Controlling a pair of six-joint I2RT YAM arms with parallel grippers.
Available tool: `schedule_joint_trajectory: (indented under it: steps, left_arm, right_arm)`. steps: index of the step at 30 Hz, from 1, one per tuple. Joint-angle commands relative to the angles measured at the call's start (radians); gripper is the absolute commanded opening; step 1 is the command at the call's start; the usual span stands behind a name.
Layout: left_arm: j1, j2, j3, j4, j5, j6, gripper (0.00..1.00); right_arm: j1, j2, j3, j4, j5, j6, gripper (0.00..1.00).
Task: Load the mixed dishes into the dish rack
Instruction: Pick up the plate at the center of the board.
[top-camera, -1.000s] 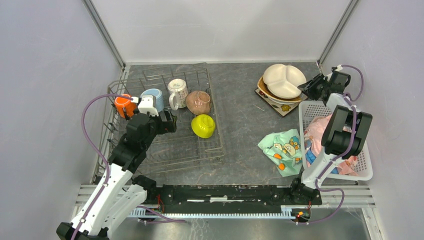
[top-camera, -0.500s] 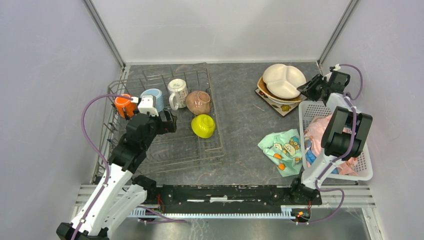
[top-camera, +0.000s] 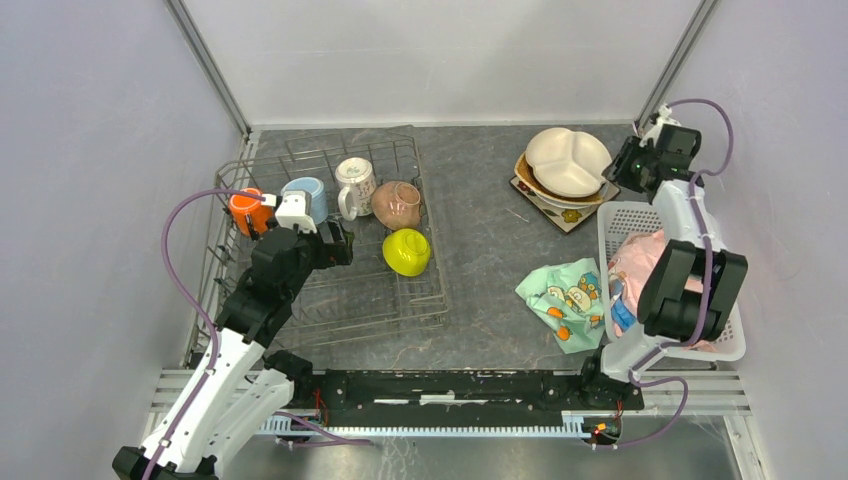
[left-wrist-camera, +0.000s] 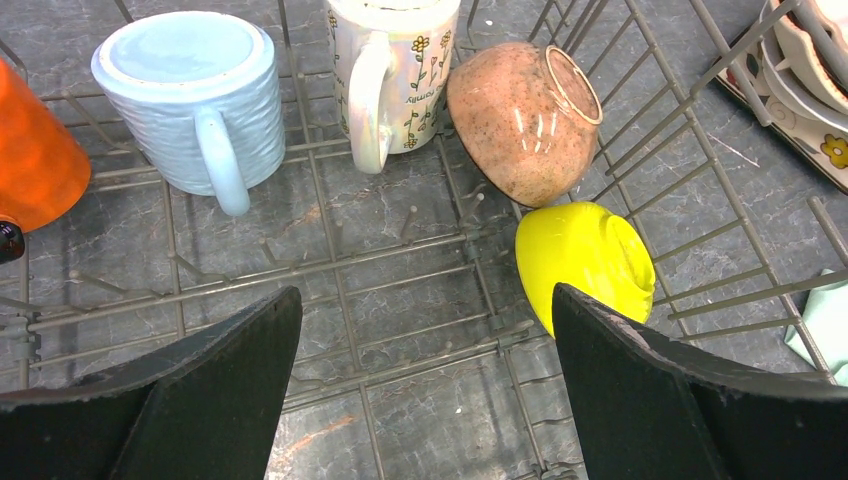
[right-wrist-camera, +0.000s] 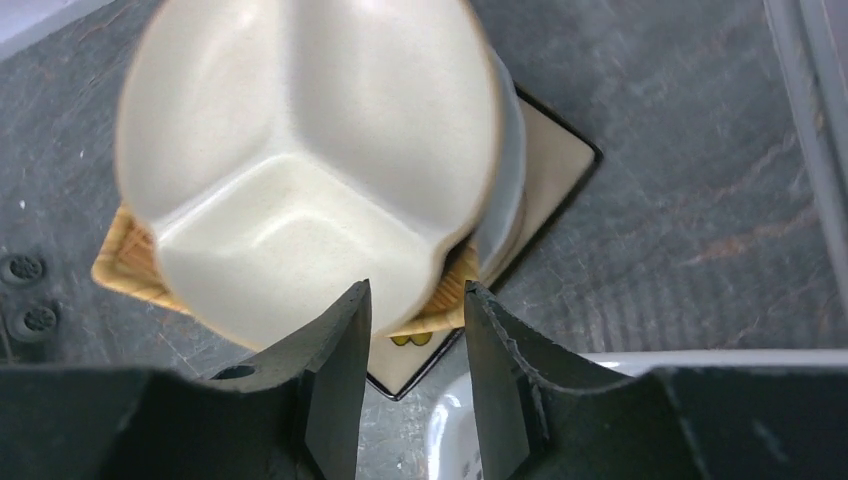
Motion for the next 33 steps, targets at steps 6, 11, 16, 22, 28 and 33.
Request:
schedule_joint_trajectory:
  steps: [6, 11, 16, 22, 28, 33]
  left_arm:
    - [0.001, -0.022, -0.002, 0.050, 0.016, 0.028, 1.00]
    - [0.001, -0.024, -0.002, 0.050, 0.020, 0.028, 1.00]
    - [0.002, -0.025, -0.004, 0.050, 0.022, 0.026, 1.00]
    - [-0.002, -0.014, -0.004, 0.053, 0.025, 0.026, 1.00]
    - [-0.001, -0.004, -0.004, 0.052, 0.018, 0.029, 1.00]
    - [-0.001, 0.009, -0.002, 0.052, 0.017, 0.028, 1.00]
  right_arm:
    - [0.258, -0.133, -0.094, 0.183, 0.082, -0.426, 0.46]
    - [0.385, -0.178, -0.177, 0.180, 0.064, -0.861, 0.49]
    - [0.390, -0.212, -0.240, 0.139, 0.023, -1.151, 0.48]
    - [0.390, -0.183, -0.224, 0.042, 0.000, -1.353, 0.48]
    - [0.390, -0.135, -0.206, 0.047, 0.029, -1.395, 0.45]
    - [0.391, -0.116, -0.225, 0.092, 0.038, -1.402, 0.43]
